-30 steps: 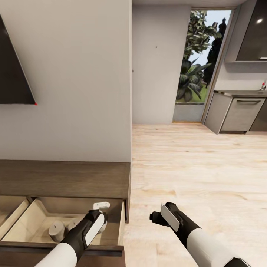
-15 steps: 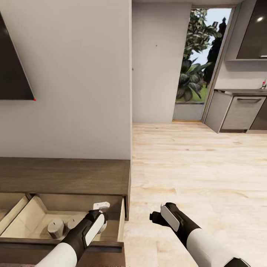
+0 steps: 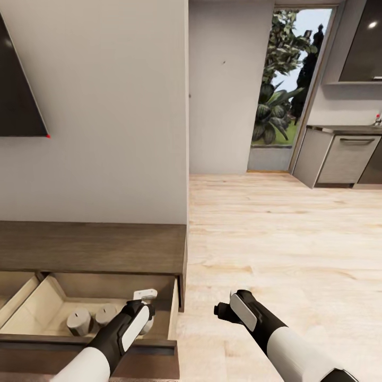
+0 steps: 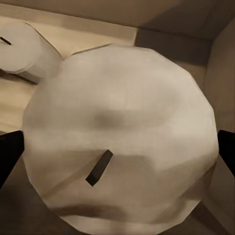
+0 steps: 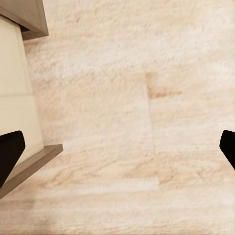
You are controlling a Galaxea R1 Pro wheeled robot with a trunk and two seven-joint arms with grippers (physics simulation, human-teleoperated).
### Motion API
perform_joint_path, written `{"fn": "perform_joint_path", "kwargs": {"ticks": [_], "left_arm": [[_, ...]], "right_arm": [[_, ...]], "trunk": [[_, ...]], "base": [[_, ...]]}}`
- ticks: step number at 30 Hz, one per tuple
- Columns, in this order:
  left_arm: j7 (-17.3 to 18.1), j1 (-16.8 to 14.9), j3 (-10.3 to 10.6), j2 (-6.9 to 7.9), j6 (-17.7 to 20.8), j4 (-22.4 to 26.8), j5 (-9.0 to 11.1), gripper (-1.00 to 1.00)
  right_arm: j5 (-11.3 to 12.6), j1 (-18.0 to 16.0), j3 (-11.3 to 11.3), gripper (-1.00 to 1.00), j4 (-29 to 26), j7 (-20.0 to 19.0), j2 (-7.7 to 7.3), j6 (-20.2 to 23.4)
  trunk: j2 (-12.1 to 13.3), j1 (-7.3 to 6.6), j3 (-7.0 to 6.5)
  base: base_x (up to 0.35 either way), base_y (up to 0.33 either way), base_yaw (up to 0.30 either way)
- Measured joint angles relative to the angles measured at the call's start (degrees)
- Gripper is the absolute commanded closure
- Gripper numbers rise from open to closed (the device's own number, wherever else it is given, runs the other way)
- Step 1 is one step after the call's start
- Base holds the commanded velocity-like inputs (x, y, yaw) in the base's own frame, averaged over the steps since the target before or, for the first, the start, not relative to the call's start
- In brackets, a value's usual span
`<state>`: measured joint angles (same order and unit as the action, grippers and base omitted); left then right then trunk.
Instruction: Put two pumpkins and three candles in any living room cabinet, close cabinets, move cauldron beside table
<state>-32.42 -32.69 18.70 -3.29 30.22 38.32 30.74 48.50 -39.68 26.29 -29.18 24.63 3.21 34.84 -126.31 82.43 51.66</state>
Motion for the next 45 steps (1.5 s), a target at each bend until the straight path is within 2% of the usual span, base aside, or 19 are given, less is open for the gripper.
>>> {"fn": "perform_joint_path", "kwargs": {"ticks": [10,45], "left_arm": [[0.44,0.02,-0.25,0.00,0.02,0.00,-0.06,1.00],[0.75,-0.01,-0.33,0.00,0.56,0.01,0.20,1.00]], "right_arm": [[0.00,0.00,0.00,-1.00,0.00,-0.05,0.00,-0.35],[-0.01,0.00,0.00,-1.00,0.00,-0.05,0.00,-0.35]], "trunk": [[-4.01,2.20,1.79],[-4.03,2.20,1.80]], "base": [[0.000,0.000,0.000],[0.035,0.000,0.000]]}}
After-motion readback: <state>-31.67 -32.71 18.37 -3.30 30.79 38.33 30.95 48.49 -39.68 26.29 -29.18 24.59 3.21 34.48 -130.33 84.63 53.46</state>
